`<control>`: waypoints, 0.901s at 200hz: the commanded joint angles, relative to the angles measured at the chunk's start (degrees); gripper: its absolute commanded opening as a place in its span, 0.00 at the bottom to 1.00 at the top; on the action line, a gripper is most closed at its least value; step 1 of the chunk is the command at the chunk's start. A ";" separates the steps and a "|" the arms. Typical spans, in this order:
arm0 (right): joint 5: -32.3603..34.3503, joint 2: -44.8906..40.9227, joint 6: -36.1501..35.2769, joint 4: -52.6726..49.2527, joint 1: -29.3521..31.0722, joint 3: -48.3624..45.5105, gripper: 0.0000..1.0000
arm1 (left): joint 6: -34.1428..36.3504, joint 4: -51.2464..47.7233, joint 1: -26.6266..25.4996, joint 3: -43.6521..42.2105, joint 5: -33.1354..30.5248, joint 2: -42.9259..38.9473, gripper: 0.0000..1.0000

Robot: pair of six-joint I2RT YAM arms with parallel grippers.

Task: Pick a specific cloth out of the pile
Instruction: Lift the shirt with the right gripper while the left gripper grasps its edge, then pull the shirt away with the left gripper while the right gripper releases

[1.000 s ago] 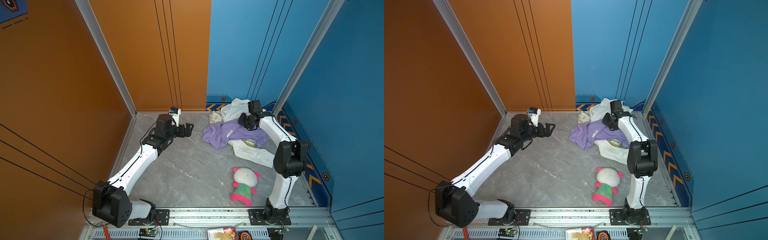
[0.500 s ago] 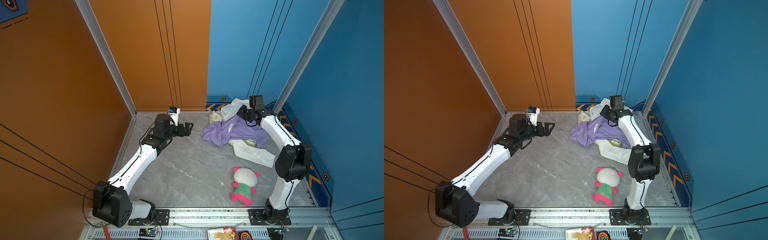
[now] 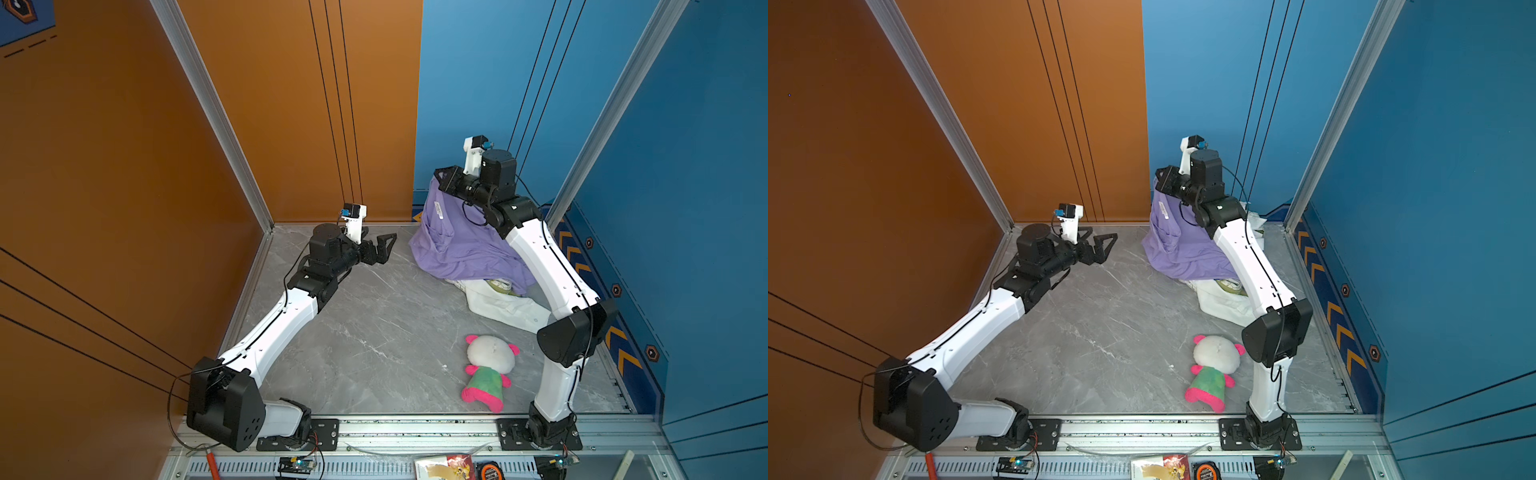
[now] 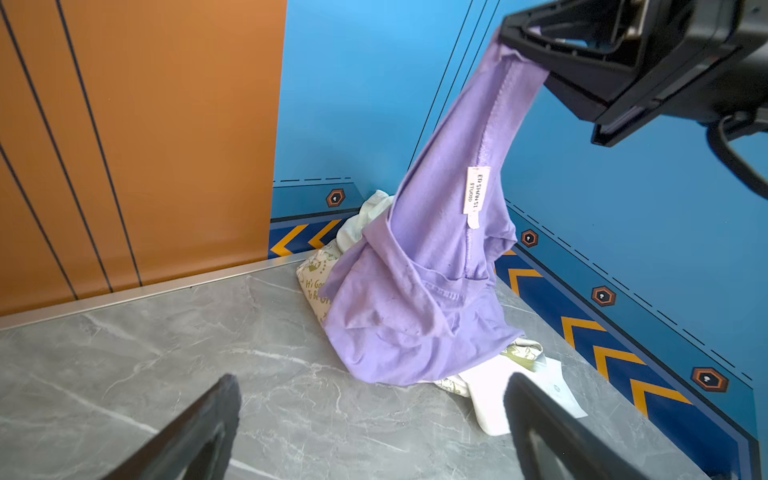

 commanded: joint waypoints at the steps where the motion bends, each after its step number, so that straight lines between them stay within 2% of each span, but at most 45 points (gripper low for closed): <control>1: -6.32 2.80 -1.22 -1.29 3.30 3.67 0.00 | 2.66 4.68 -0.45 3.23 0.83 2.29 1.00; 34: -12.33 3.46 -1.26 -3.21 6.28 3.71 0.00 | 2.40 9.36 -0.09 5.72 -0.73 5.30 0.99; 64: -15.81 3.44 -1.31 -4.20 7.44 3.28 0.00 | 2.01 10.04 0.10 8.01 0.38 8.45 1.00; 99: -18.24 3.21 -1.25 -4.20 8.22 1.95 0.00 | -0.59 11.80 0.21 9.65 3.04 11.69 0.87; 127: -18.63 2.81 -1.29 -4.21 8.25 0.91 0.00 | -2.79 12.32 0.19 11.59 4.61 14.27 0.60; 156: -18.10 2.04 -2.04 -4.24 7.50 -0.15 0.00 | -5.50 13.55 0.51 12.77 4.40 15.79 0.17; 170: -17.82 1.53 -2.15 -4.26 6.72 -0.72 0.09 | -6.43 13.64 0.85 13.38 3.49 16.25 0.00; 180: -17.30 1.08 -2.19 -4.25 6.04 -1.31 0.16 | -6.89 13.65 1.22 13.91 2.84 16.41 0.00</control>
